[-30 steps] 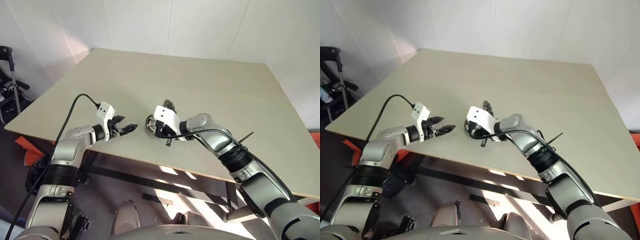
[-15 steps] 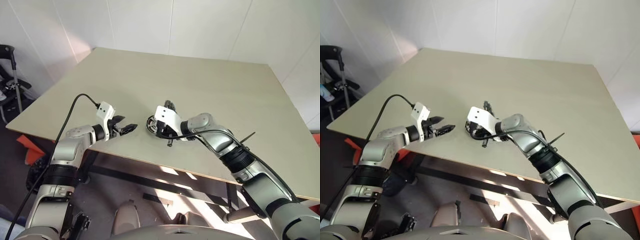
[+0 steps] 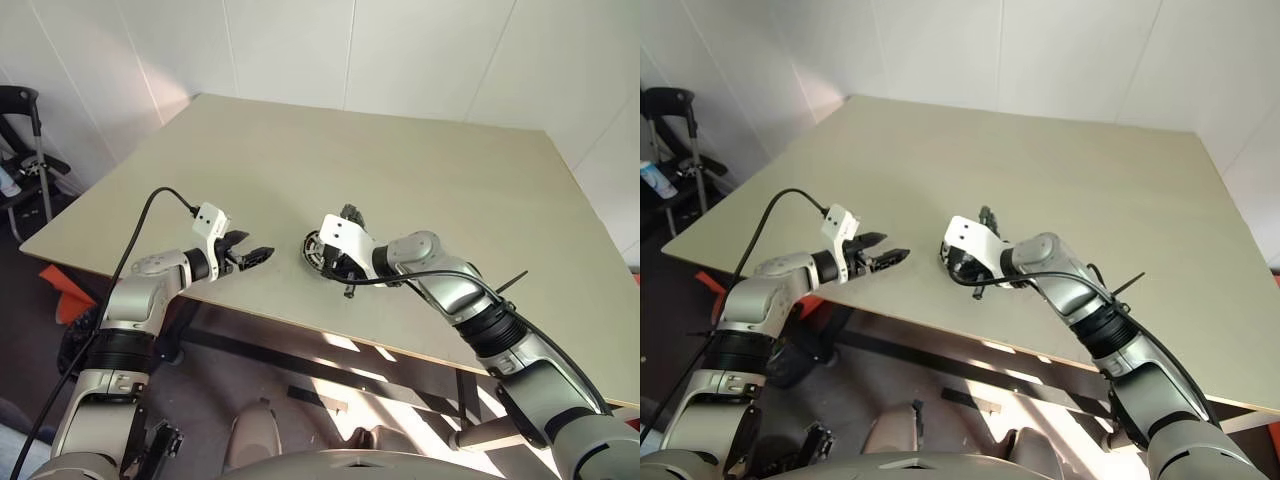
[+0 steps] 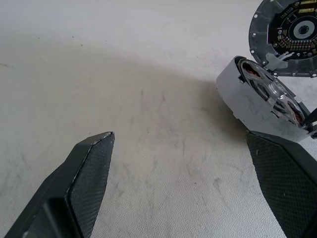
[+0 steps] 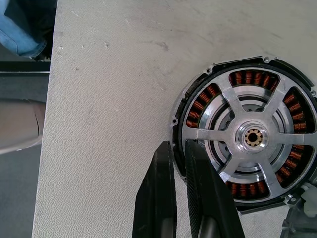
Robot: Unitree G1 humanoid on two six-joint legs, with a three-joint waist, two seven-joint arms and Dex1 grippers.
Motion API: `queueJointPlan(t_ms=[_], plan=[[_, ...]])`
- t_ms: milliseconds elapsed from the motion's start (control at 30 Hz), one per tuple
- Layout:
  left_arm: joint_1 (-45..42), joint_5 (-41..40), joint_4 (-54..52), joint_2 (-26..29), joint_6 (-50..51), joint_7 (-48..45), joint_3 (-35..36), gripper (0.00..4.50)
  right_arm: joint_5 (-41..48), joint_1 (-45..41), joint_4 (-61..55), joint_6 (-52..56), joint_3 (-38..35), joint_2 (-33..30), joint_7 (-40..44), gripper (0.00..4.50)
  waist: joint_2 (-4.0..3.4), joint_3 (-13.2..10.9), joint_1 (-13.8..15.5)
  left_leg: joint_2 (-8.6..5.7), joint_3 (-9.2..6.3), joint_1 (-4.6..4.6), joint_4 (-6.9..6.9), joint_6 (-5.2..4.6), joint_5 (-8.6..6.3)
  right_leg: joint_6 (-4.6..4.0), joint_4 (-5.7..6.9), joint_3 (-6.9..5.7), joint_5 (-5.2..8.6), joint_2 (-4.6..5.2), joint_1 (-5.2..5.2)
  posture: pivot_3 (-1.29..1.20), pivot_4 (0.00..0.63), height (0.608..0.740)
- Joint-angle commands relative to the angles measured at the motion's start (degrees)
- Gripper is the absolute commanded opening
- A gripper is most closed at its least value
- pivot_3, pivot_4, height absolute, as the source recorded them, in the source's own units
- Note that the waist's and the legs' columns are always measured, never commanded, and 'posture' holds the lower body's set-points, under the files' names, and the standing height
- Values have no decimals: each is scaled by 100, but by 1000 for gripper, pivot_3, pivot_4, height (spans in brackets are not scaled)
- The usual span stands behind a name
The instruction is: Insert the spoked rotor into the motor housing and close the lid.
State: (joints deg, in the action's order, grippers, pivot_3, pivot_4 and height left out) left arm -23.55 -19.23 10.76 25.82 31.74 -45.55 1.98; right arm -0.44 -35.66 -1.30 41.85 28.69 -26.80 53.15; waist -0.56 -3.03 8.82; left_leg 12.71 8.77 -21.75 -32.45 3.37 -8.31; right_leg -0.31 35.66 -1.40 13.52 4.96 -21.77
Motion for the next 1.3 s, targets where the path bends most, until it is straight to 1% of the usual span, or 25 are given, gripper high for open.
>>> queueJointPlan(t_ms=[33,267,433,567,633,767,900,967,1133,1300], plan=[[-90,-81,-178,38,-47,-12,84,4500,-91,64,152,197,-54,-126,-88,63,0,0,0,0,0,0,0,0,0,0,0,0,0,0,0,0,0,740],[-98,-78,-161,54,-55,-18,94,4500,-98,-64,367,161,-63,54,-274,63,0,0,-9,1,0,3,-2,0,0,0,3,0,0,0,2,0,0,740],[-80,-84,-164,68,-44,-9,114,4500,-149,-51,329,28,9,-50,-205,25,0,0,-8,1,-1,4,-3,0,0,1,4,0,0,0,9,0,0,740],[-52,-86,-187,58,-40,1,111,4500,-86,-42,275,159,-4,-54,-172,25,0,0,-8,1,-1,4,-4,0,0,1,4,0,0,1,10,0,0,740],[-47,-86,-189,49,-43,10,110,4500,10,-36,216,413,-51,-11,-156,25,0,0,-8,1,-1,5,-4,1,0,1,4,0,0,0,10,0,0,740],[-43,-86,-179,30,-49,31,113,4500,479,-104,-76,1421,-333,280,-186,25,0,0,-11,1,-1,5,-3,0,0,1,2,0,0,0,11,0,0,740],[-25,-87,-171,24,-57,41,120,4500,707,-378,-104,2147,-681,687,-509,25,0,0,-24,4,0,5,3,1,0,1,1,0,2,-3,1,0,0,740],[-15,-88,-170,25,-61,43,126,4500,693,-504,-43,2269,-785,802,-709,25,0,0,-36,5,2,3,8,2,1,1,1,0,2,-5,-8,0,0,740],[12,-96,-188,18,-59,50,139,4500,571,-668,55,2258,-854,857,-1147,25,0,0,-35,8,3,-2,15,27,15,-1,1,1,3,-9,-21,0,0,740],[32,-106,-221,10,-45,52,137,4500,821,-844,-258,2710,-1000,994,-1345,25,-1,-1,-29,6,2,-2,15,31,18,1,6,3,3,-8,-21,0,0,740]])
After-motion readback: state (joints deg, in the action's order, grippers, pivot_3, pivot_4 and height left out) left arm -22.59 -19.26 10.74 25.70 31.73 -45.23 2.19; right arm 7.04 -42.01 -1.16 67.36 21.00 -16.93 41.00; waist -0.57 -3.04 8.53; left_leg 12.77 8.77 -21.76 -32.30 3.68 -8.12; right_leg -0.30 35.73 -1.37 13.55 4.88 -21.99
